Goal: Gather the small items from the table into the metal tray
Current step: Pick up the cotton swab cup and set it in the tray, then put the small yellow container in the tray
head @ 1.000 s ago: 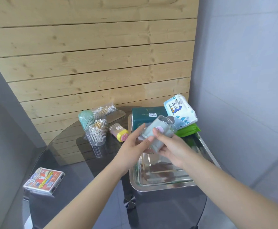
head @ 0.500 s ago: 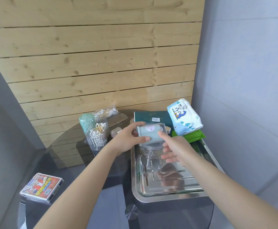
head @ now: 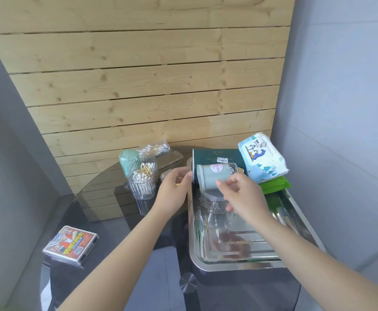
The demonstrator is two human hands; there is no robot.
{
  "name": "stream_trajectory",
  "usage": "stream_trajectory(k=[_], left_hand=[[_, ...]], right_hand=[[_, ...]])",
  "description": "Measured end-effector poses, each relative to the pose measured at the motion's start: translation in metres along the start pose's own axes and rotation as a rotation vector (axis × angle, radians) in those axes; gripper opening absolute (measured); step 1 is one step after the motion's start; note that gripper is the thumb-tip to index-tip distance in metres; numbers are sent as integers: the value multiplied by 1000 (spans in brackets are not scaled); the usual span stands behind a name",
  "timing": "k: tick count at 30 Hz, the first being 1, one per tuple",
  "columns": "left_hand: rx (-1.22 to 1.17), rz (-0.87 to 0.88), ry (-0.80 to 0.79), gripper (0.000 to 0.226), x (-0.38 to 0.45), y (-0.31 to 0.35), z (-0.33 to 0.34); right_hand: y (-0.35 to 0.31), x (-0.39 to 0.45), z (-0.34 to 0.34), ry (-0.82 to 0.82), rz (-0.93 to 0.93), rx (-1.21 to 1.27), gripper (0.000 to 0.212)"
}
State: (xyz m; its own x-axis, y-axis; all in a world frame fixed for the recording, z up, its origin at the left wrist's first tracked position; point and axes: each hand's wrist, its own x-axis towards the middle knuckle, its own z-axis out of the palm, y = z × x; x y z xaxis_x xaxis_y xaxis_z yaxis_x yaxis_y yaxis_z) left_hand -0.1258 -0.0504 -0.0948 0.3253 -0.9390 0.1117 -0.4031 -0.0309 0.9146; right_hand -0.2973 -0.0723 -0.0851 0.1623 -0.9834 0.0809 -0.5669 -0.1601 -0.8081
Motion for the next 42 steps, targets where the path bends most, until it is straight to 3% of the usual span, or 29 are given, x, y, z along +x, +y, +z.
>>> stream_trajectory(k=[3, 7, 11, 18, 23, 27, 30, 35, 38, 42], left_hand=[[56, -25, 5, 34, 5, -11, -13], [194, -26, -154, 41, 17, -28, -20], [456, 32, -252, 65, 24, -37, -24], [721, 159, -190, 32, 15, -54, -30], [530, 157, -80, 29, -4, -61, -43], [272, 30, -25, 22, -24, -48, -58], [-50, -87, -57, 18, -40, -27, -70], [-195, -148, -164, 24, -49, -2, -77], [-183, -139, -228, 14, -52, 13, -63], [-276, -108, -293, 15, -50, 28, -31]], right_hand=[[-10, -8, 12, -78, -27, 39, 24], [-17, -10, 30, -150, 4, 108, 22], [-18, -10, 40, -215, 39, 157, 15], [-19, -12, 53, -276, 48, 167, 13], [-22, -15, 54, -320, 59, 179, 15], [-20, -17, 52, -342, 31, 149, 10], [-19, -21, 49, -354, -81, 108, 21], [-15, -24, 35, -350, -430, 67, 57], [-9, -27, 18, -291, -522, -81, 53], [14, -26, -10, -163, -401, -194, 40]])
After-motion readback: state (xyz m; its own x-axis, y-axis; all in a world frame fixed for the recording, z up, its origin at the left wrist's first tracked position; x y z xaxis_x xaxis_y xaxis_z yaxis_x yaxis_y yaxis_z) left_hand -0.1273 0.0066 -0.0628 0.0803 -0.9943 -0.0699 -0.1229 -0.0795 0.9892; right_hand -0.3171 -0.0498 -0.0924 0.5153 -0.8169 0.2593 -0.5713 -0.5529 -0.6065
